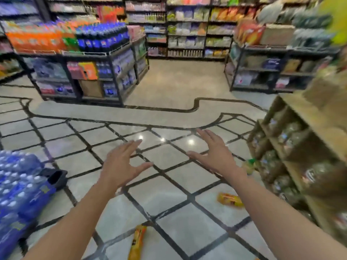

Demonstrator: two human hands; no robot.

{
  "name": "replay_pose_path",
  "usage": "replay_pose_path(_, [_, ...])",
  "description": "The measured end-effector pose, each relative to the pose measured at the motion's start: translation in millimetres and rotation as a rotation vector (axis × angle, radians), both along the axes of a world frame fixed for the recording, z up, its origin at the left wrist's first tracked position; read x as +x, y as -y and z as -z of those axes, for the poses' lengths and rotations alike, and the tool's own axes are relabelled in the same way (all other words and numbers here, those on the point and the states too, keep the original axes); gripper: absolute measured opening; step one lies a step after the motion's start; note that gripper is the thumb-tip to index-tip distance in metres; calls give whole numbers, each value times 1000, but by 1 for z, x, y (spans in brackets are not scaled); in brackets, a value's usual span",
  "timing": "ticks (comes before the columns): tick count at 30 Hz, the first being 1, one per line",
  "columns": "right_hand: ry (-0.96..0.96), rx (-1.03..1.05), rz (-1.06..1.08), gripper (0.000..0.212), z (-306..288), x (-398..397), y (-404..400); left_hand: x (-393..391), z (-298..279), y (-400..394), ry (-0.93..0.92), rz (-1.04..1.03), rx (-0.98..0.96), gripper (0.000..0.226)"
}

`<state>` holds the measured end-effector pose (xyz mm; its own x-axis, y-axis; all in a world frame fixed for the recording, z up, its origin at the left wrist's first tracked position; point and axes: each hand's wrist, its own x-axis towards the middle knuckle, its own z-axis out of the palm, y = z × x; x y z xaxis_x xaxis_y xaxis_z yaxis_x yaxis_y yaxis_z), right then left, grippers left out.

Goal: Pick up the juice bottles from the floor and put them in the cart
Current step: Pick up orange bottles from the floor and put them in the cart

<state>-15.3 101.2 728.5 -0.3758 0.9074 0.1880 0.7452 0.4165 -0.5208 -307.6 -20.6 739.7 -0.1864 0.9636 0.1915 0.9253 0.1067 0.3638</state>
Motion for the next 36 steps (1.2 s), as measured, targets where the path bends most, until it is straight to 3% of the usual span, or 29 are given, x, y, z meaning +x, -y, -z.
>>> replay_pose_path(9, [71, 28, 426, 86, 25, 215, -60, 177, 13, -189, 3, 371, 64, 78])
replay_pose_path(16, [105, -88, 734, 71, 107, 334, -97, 317, 88, -315, 51, 620, 17, 59])
replay_pose_path(21, [139, -247, 899, 64, 190, 403, -107, 386, 176, -392, 44, 755, -100, 56])
replay_pose_path(25, [83, -389, 1002, 61, 298, 446, -106, 435, 273, -429, 110, 773, -253, 52])
replay_pose_path(29, [12, -503, 1013, 78, 456, 480, -110, 483, 401, -456, 146, 820, -256, 50])
replay_pose_path(32, [24, -474, 1013, 78, 580, 505, -119, 514, 518, -474, 187, 841, -206, 46])
replay_pose_path(36, [-58, -374, 1088, 102, 721, 532, -129, 544, 678, -499, 171, 925, -139, 44])
